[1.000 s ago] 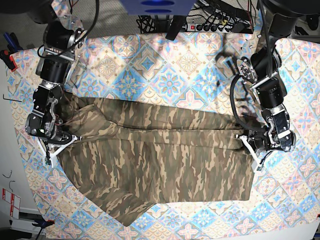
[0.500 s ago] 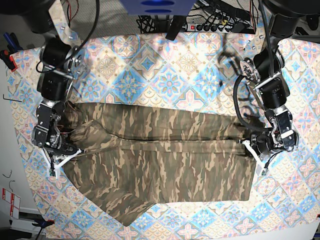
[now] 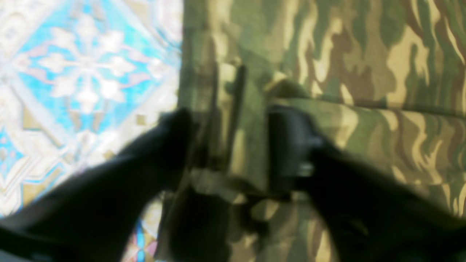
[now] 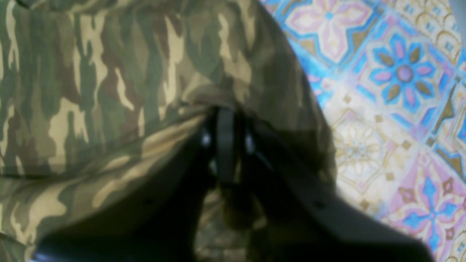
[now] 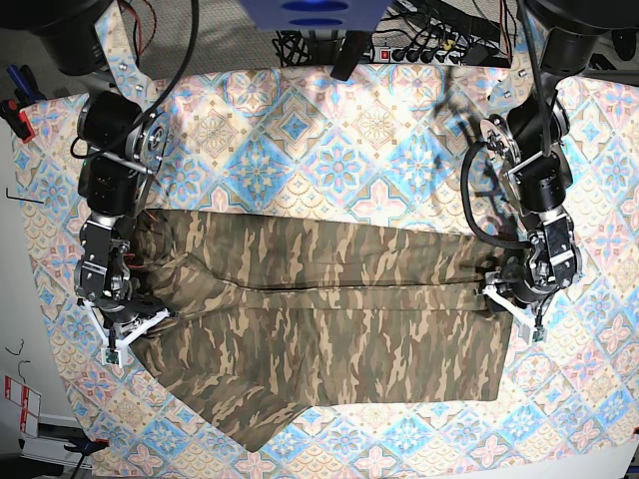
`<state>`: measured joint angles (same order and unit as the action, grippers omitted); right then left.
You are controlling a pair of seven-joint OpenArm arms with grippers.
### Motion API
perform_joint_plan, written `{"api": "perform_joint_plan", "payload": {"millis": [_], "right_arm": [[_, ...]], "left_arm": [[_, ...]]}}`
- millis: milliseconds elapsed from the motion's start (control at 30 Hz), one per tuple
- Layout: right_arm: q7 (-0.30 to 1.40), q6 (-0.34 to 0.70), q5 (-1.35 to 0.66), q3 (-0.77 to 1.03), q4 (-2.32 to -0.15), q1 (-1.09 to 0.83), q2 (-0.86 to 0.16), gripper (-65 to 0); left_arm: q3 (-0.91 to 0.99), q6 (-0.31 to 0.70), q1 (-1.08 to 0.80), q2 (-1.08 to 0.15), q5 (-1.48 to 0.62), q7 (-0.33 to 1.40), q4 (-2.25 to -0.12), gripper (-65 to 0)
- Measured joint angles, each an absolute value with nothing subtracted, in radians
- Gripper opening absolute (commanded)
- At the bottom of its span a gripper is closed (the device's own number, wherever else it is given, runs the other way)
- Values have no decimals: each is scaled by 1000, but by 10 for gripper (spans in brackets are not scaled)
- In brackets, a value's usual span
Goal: Fold the T-shirt properly
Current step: 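Lower the folded edge onto the shirt and open both grippers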
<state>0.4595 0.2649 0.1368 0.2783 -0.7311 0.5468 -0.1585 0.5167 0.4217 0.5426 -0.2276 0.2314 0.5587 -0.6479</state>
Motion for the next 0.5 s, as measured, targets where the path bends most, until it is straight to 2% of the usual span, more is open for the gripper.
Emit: {"api": "perform_joint_plan", "payload": {"millis": [67, 133, 267, 500], "right_arm": [[459, 265, 144, 278, -732, 549, -159, -524], [466, 265, 147, 278, -765, 545, -159, -478], [459, 265, 146, 278, -821, 555, -164, -361], [464, 265, 148, 278, -823, 548, -164, -221]], "left_arm": [[517, 415, 540, -228, 233, 561, -648, -156], [517, 416, 539, -227, 233, 561, -648, -132], [513, 419, 539, -228, 233, 559, -648, -132], [513, 419, 514, -227, 234, 558, -648, -128]]}}
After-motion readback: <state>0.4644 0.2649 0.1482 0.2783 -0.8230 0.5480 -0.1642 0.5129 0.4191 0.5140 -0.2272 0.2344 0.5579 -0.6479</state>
